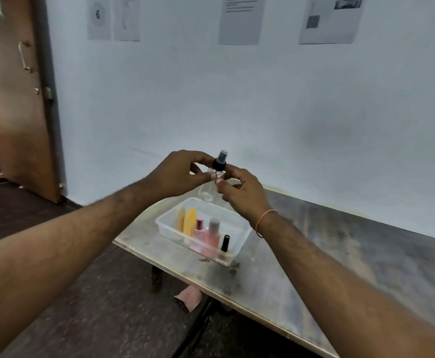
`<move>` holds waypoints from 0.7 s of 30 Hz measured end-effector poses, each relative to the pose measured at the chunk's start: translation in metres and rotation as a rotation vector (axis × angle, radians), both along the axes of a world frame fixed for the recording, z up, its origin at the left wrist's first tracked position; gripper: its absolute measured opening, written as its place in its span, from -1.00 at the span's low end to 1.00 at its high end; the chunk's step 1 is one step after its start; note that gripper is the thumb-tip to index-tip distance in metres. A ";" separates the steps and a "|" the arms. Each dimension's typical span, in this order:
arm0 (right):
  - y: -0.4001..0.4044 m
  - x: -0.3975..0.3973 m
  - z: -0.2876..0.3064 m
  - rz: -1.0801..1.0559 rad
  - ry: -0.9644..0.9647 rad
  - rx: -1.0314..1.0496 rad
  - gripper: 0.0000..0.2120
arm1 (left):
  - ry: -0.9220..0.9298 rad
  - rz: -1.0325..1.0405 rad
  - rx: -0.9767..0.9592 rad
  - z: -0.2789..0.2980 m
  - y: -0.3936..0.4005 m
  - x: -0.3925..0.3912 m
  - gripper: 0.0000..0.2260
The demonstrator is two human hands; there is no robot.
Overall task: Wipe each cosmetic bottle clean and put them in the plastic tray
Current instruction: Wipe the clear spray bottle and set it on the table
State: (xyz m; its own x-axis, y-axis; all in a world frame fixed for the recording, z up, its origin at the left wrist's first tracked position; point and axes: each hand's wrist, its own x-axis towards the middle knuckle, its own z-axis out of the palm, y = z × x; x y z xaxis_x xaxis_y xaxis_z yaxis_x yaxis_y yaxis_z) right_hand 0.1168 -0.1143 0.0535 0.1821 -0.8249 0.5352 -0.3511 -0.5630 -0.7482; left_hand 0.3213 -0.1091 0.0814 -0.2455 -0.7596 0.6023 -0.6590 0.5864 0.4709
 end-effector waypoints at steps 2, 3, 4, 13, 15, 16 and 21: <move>-0.011 0.018 0.002 -0.008 0.077 -0.002 -0.74 | 0.046 0.052 0.011 -0.010 -0.007 0.019 -0.76; -0.016 0.024 0.003 -0.018 0.118 0.001 -0.71 | 0.074 0.084 0.019 -0.015 -0.010 0.026 -0.77; -0.020 0.032 0.004 -0.023 0.161 0.000 -0.69 | 0.110 0.118 0.028 -0.021 -0.014 0.033 -0.80; -0.061 0.083 0.005 -0.014 0.428 0.061 -0.64 | 0.295 0.251 0.090 -0.061 -0.048 0.069 -0.73; -0.067 0.090 0.005 -0.006 0.488 0.077 -0.65 | 0.295 0.272 0.097 -0.066 -0.054 0.072 -0.73; -0.071 0.093 0.005 -0.005 0.517 0.084 -0.65 | 0.296 0.282 0.102 -0.070 -0.057 0.074 -0.73; -0.086 0.103 -0.007 -0.024 0.621 0.136 -0.67 | 0.231 0.317 0.116 -0.086 -0.065 0.078 -0.72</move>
State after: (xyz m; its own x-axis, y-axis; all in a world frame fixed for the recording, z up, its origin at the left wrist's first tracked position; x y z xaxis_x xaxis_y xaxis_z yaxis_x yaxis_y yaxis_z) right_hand 0.2199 -0.1999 0.0468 0.4054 -0.8858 0.2258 -0.7540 -0.4637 -0.4652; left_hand 0.3997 -0.1739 -0.0045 0.1433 -0.8421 0.5200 -0.6677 0.3055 0.6789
